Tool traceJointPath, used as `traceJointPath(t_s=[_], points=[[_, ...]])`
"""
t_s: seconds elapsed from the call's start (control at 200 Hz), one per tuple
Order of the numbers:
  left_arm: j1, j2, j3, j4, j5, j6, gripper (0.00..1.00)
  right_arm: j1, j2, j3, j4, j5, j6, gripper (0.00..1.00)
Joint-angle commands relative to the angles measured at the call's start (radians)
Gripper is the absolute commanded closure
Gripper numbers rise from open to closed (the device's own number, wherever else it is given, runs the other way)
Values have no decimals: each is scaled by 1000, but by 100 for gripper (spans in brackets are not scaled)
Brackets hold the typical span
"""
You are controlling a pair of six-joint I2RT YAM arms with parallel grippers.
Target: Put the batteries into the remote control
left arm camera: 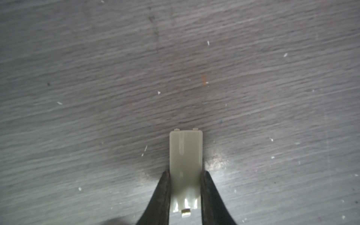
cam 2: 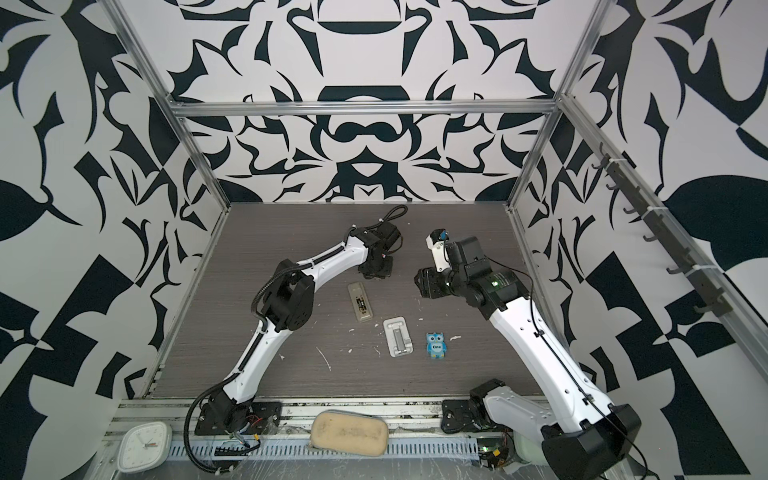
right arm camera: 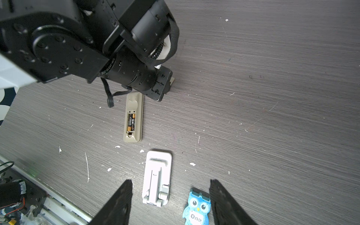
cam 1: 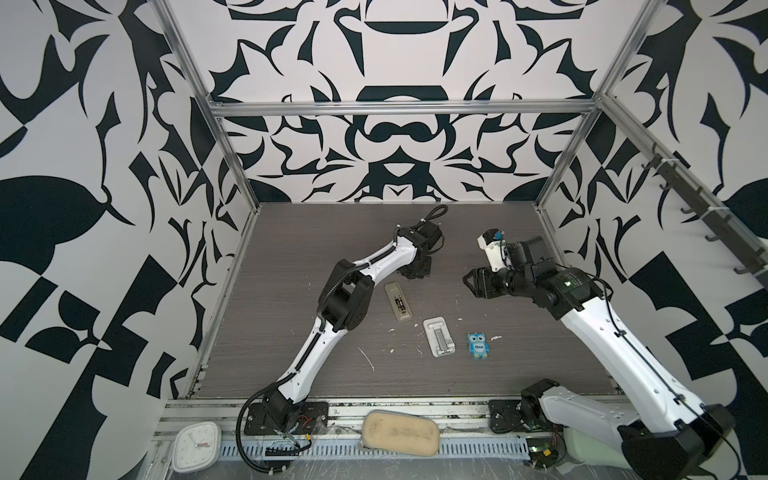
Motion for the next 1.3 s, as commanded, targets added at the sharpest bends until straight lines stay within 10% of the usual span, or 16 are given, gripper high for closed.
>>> traceJointPath(t_s=[0.0,0.26,0.5,1.3], points=[[-2,-53,-18,-68,-18,-14,85,-3,6,3,11,15,-12,34],[16,-151,-88,-40,-14,-24,85,-4,44,4,1,24,-13,34],[21,-82,-19,-62,47,-15,48,-3,54,3,6,17,-14,34],[-17,89,77,-134,-9,-21,57,-3,60,-11,11,26,-15,34]])
